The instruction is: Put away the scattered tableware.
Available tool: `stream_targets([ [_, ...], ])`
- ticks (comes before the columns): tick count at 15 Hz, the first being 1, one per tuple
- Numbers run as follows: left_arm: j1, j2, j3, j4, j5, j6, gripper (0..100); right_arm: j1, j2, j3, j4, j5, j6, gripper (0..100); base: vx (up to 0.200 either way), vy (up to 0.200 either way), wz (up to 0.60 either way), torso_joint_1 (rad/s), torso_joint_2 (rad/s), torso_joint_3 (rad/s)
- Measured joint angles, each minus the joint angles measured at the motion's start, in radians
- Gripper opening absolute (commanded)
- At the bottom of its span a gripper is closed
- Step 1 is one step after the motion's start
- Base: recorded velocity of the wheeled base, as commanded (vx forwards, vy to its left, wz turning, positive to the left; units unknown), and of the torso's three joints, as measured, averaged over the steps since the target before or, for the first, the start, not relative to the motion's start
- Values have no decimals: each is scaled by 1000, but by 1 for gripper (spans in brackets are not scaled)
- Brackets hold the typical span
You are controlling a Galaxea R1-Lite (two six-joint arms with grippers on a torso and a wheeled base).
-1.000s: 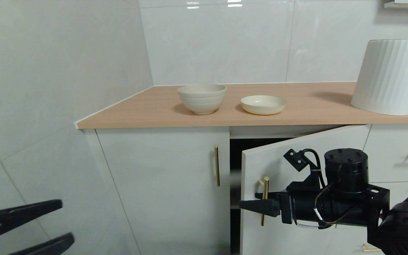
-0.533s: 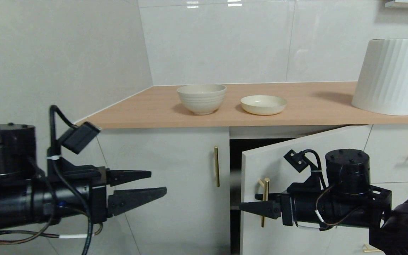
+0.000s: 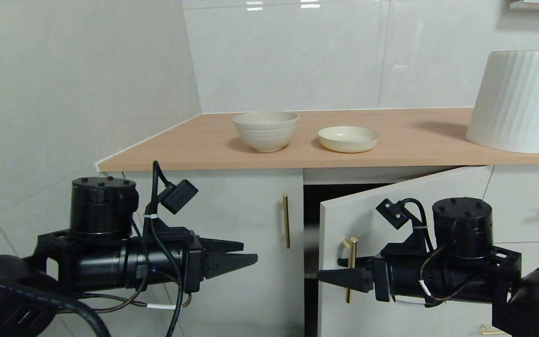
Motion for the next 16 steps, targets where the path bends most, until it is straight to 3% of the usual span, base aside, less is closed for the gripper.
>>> stream_targets([
  [3,-20,92,-17,-141,0,-11,0,8,-1,2,-1,-2,0,100,0,0,0,0,0,0],
  [6,-60,232,-40,-340,9,-83,0,9,-2,2,-2,-1,-1,100,0,0,0,0,0,0],
  [8,-91,331,-83,-446,37,-112,0,10,-3,3,-2,0,-1,100,0,0,0,0,0,0],
  [12,-166,519,-190,-624,174,-120,0,11,-3,5,-4,0,-2,100,0,0,0,0,0,0],
  [14,-207,581,-203,-722,206,-119,0,15,-5,7,-4,0,-4,100,0,0,0,0,0,0],
  [16,-239,620,-210,-747,209,-119,0,15,-5,7,-3,0,-8,100,0,0,0,0,0,0],
])
